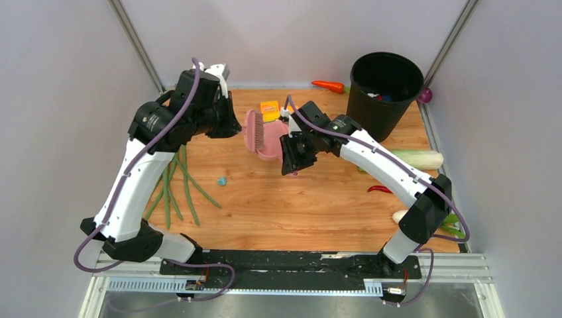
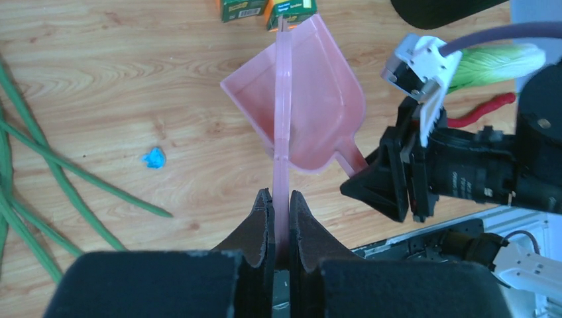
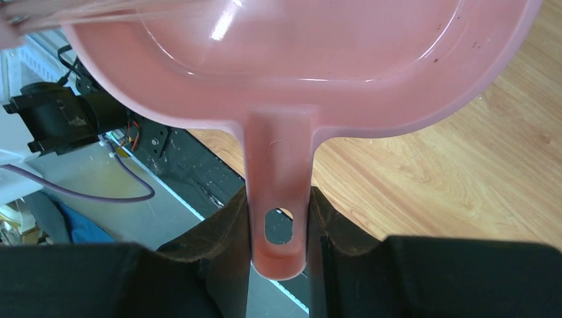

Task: Sweep away the paper scraps from the table

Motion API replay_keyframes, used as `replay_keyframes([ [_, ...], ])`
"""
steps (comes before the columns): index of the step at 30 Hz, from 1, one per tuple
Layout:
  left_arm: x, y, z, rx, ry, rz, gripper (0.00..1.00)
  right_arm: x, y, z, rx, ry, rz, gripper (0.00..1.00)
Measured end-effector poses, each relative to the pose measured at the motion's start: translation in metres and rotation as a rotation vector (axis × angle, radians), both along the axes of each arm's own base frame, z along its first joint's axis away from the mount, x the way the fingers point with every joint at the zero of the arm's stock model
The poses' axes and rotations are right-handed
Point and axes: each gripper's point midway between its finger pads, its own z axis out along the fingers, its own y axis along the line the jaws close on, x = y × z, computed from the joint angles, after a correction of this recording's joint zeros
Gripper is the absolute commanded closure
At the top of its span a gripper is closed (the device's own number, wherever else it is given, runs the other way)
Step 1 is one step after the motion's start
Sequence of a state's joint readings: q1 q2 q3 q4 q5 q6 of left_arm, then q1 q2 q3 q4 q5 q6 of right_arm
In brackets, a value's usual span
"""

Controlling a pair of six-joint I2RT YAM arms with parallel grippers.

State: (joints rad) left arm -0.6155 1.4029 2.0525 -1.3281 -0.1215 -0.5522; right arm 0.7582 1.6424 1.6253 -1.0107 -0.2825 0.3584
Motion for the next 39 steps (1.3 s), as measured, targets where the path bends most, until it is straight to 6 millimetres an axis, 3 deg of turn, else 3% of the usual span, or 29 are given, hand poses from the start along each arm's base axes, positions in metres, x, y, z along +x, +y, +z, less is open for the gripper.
replay_keyframes([
  [4,0.009,-0.004,-0.013,0.023,0.019,0.005,1.0,-0.01,0.001,0.002,-0.02,-0.02,0.018,1.0],
  [11,0.016,-0.008,-0.01,0.033,0.0,-0.009,1.0,-0.013,-0.005,0.013,-0.035,-0.075,-0.001,1.0],
  [15,0.018,-0.014,-0.02,0.047,0.027,-0.034,1.0,-0.017,-0.01,0.02,-0.045,-0.104,-0.009,1.0],
  [21,0.013,-0.014,-0.048,0.082,0.098,-0.048,1.0,-0.021,-0.01,0.02,-0.063,-0.114,-0.004,1.0],
  [28,0.002,-0.008,-0.063,0.09,0.131,-0.053,1.0,-0.027,-0.006,0.02,-0.062,-0.114,0.016,1.0],
  [32,-0.003,-0.003,-0.056,0.086,0.114,-0.046,1.0,-0.03,-0.004,0.018,-0.059,-0.113,0.025,1.0],
  [35,-0.005,0.002,-0.043,0.085,0.092,-0.034,1.0,-0.031,-0.002,0.006,-0.063,-0.101,0.032,1.0],
  [39,-0.001,0.013,-0.007,0.066,-0.009,0.016,1.0,-0.043,-0.004,-0.019,-0.09,-0.052,0.06,1.0],
])
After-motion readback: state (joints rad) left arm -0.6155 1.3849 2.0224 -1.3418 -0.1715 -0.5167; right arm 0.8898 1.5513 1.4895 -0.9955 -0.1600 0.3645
